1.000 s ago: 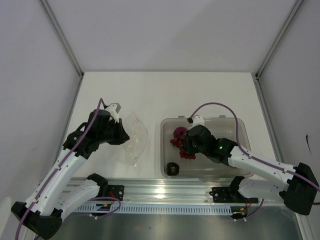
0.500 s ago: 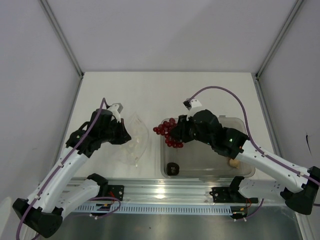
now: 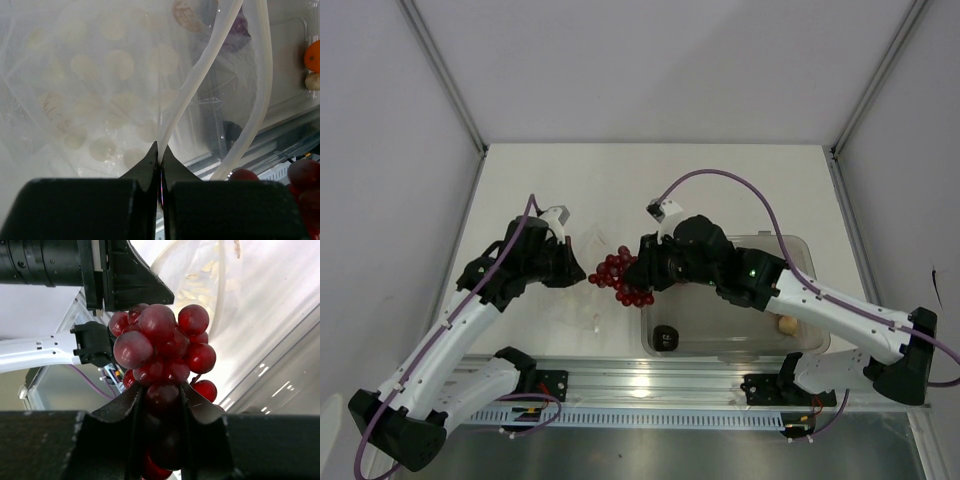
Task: Place the food in the zip-top bag and seal the zipper
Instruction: Place the fake fruit in the zipper food storage bag.
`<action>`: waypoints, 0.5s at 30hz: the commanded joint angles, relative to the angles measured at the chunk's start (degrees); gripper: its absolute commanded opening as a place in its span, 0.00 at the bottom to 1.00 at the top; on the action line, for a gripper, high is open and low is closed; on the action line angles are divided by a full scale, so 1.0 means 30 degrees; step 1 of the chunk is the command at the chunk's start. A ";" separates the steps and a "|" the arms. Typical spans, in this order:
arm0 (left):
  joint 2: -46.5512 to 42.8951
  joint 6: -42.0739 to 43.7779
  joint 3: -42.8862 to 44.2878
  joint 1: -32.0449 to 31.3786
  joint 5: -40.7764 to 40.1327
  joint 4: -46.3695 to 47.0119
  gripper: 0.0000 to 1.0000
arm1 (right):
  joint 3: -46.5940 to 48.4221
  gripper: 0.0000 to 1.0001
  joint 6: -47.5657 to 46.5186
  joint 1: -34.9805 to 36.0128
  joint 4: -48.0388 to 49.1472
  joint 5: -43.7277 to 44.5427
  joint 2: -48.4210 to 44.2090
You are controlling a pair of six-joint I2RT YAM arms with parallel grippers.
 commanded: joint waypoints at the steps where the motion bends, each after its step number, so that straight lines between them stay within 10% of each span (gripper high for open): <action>1: -0.0089 -0.0378 0.0169 -0.0122 0.0518 0.0647 0.01 | 0.1304 0.11 0.0740 0.0119 0.1456 -0.0229 0.0725; 15: -0.0586 -0.0496 0.0052 -0.0122 0.1046 0.0588 0.01 | 0.4408 0.10 0.2671 0.0237 0.0815 0.1434 0.5648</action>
